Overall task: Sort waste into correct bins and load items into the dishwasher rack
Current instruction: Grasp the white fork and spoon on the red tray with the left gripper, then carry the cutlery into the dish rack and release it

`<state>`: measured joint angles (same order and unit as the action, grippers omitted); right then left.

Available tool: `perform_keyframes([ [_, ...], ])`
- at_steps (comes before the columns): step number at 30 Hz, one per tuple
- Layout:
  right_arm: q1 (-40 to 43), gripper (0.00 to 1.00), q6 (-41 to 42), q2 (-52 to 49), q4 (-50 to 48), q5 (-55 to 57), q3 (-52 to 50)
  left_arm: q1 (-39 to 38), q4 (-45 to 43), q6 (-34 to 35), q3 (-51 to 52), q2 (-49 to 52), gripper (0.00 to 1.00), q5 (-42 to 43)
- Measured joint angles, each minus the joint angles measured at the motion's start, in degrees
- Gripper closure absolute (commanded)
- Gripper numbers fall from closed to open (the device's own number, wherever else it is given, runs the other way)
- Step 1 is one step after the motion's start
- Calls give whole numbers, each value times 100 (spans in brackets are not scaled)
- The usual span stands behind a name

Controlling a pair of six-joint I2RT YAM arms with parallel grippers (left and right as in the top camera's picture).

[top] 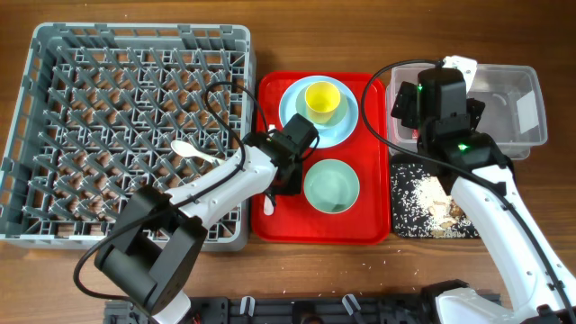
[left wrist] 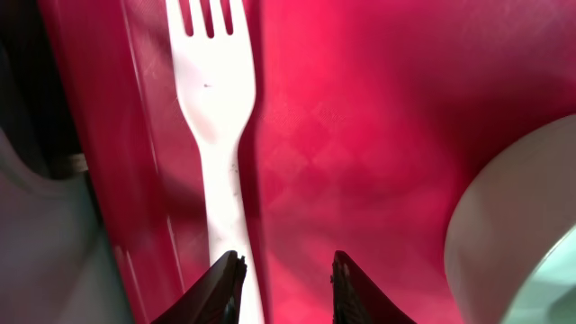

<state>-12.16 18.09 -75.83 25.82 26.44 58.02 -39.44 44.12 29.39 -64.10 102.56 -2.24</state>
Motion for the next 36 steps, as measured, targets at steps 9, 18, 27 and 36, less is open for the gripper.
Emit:
perform_keyframes([
  [9,0,0,2,0,0,0,0,0,-131,2,0,133,67,-393],
  [18,0,0,0,0,0,0,0,-28,-345,2,-15,435,86,-455],
  [27,0,0,0,0,0,0,0,-68,-313,-15,-63,415,96,-387],
  [36,0,0,0,0,-2,0,0,531,756,-20,-828,-1921,96,-1827],
])
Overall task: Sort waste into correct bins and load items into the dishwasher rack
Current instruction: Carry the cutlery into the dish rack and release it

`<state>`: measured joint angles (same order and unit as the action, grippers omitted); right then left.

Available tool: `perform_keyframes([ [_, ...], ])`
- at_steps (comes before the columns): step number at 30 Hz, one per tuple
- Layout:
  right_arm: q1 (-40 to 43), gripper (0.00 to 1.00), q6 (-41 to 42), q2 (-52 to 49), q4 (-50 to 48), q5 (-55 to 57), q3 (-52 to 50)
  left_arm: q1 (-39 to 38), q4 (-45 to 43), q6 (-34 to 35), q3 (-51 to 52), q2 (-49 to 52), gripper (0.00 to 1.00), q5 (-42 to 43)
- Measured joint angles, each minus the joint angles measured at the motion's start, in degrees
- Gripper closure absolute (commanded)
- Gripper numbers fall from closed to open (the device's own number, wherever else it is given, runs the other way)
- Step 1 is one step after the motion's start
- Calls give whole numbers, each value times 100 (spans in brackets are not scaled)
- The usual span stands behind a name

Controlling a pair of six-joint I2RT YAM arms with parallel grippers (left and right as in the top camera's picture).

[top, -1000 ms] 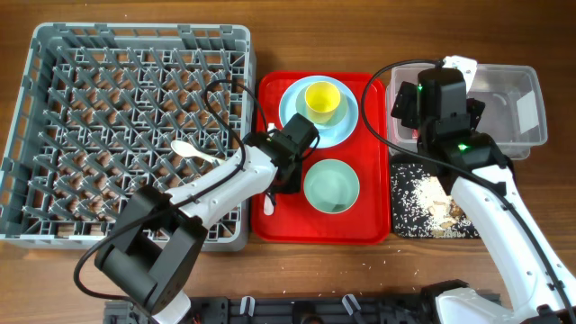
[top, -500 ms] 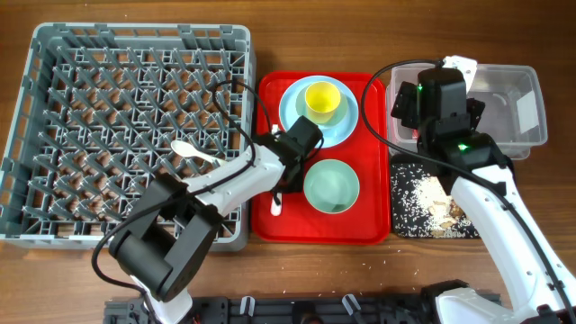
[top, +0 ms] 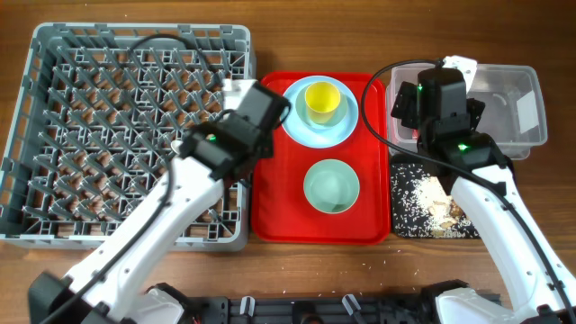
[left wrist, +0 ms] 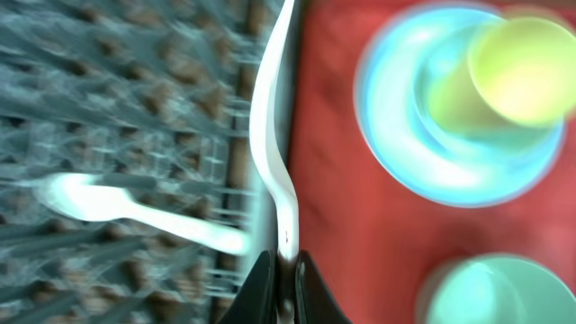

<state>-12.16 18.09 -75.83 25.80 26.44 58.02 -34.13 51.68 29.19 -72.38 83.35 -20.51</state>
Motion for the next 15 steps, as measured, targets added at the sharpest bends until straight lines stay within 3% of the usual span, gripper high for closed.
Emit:
perform_keyframes([
  [8,0,0,0,0,2,0,0,345,210,2,98,391,93,-389],
  [11,0,0,2,0,2,0,0,345,203,11,131,691,76,-387],
  [15,0,0,2,0,2,0,0,345,168,-11,151,761,69,-387],
])
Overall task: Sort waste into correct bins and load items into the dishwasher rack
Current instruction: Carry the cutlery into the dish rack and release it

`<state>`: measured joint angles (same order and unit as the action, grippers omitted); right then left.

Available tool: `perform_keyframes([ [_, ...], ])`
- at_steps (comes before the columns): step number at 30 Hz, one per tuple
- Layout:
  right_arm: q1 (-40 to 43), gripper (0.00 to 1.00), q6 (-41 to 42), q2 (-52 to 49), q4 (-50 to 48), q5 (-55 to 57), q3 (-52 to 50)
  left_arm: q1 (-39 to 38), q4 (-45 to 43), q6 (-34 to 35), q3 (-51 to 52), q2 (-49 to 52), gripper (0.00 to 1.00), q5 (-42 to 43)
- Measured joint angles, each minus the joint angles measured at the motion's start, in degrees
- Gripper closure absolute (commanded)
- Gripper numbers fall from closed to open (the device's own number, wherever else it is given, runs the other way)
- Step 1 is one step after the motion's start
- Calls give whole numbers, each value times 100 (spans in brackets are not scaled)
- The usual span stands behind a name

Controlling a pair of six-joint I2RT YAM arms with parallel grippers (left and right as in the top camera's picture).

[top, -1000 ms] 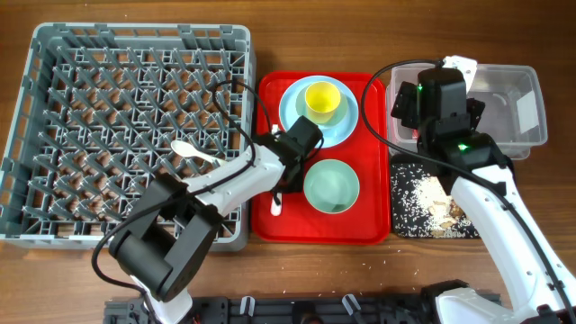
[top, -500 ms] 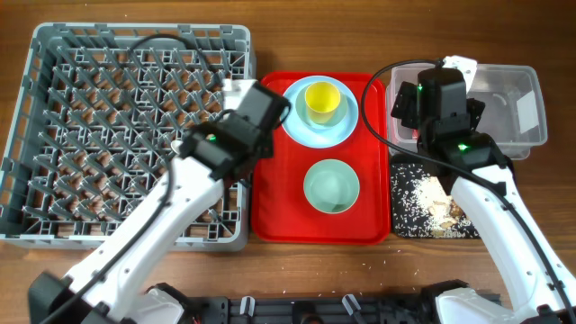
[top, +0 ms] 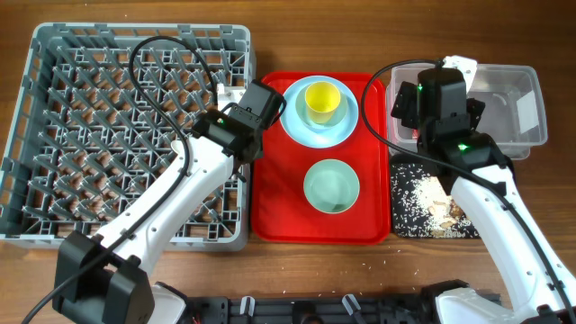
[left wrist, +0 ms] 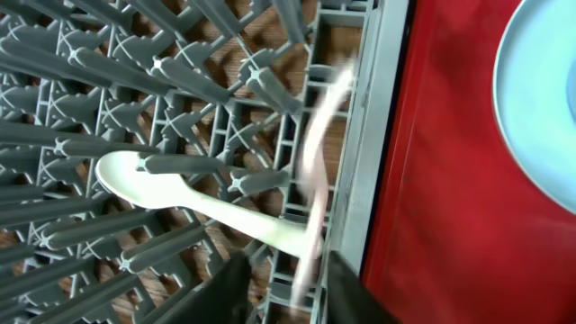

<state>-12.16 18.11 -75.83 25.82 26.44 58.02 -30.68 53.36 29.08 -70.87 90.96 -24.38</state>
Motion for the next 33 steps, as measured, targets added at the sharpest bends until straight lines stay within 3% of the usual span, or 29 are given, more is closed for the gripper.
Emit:
perform_keyframes([
  [6,0,0,0,0,0,0,0,0,63,-76,-151,-142,68,52],
  [12,0,0,-2,0,-2,0,0,-2,116,-98,-240,-675,64,1867],
  [15,0,0,-2,0,2,0,0,22,544,-48,-243,-675,63,1781],
  [18,0,0,-2,0,0,0,0,551,988,426,-247,-675,64,931],
  [23,0,0,-2,0,0,0,0,1947,942,1412,-247,-675,76,802],
  [27,0,0,-2,0,4,0,0,2063,686,2098,-232,-675,73,1311],
  [33,0,0,0,0,0,0,0,2063,264,3991,629,-675,70,914],
])
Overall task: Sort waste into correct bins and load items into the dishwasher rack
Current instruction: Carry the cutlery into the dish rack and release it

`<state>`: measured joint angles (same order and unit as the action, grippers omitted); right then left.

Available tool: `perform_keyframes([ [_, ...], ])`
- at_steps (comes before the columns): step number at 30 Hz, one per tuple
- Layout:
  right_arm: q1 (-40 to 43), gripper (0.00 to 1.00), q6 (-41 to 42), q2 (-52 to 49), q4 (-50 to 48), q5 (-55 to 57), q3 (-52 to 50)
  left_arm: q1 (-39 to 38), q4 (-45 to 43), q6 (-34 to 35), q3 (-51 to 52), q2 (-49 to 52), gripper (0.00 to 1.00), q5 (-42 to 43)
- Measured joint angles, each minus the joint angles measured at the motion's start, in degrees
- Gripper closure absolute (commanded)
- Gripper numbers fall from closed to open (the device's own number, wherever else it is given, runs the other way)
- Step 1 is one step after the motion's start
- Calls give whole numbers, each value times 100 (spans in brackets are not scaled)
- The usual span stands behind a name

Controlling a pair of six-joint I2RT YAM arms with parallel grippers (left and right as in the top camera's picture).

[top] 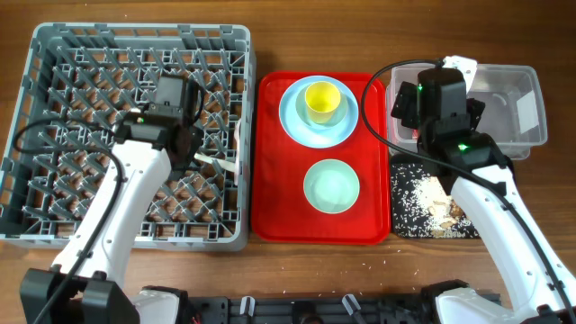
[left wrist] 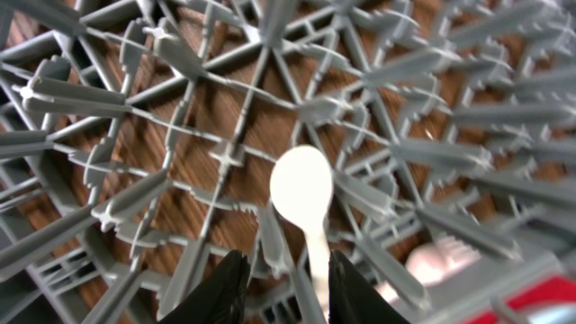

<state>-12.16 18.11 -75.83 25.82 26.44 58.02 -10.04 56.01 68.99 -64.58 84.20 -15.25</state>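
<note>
In the grey dishwasher rack (top: 54, 54) lie a white spoon (left wrist: 301, 184) and, by the right wall, a white fork (top: 237, 142). My left gripper (left wrist: 286, 288) hangs open just above the rack, its fingers either side of the spoon's handle (top: 216, 162), holding nothing. On the red tray (top: 270, 216) a yellow cup (top: 321, 99) stands on a blue plate (top: 297, 121), with a green bowl (top: 331, 185) in front of them. My right gripper (top: 438, 112) is over the left end of the clear bin (top: 517, 135); its fingers are hidden under the wrist.
A black bin (top: 414, 220) holding rice and food scraps sits to the right of the tray, in front of the clear bin. The rack's upright tines (left wrist: 135, 99) surround the left gripper closely. Wooden table (top: 270, 36) shows between rack and tray.
My left gripper has moved left from the rack's right edge to over the spoon's handle, still open. The fork, then a blur at the edge, now lies inside the rack.
My left gripper first stood open around the fork's handle on the red tray. Then it was shut on the fork beside the rack's right edge. It was then open with the fork at that edge. Now the fork rests in the rack. The right arm stayed put.
</note>
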Motion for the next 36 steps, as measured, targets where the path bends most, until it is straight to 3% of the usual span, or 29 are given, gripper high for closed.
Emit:
perform_keyframes([
  [5,0,0,-2,0,-2,0,0,0,-625,293,560,0,73,-245],
  [8,0,0,-2,0,0,0,0,0,-1303,-142,872,2,74,-295],
  [12,0,0,-2,0,0,0,0,0,-1392,-564,894,57,73,-295],
  [28,0,0,0,0,0,0,0,0,-1648,-621,905,726,70,-341],
  [36,0,0,0,0,0,0,0,0,-1631,-713,911,752,92,-555],
])
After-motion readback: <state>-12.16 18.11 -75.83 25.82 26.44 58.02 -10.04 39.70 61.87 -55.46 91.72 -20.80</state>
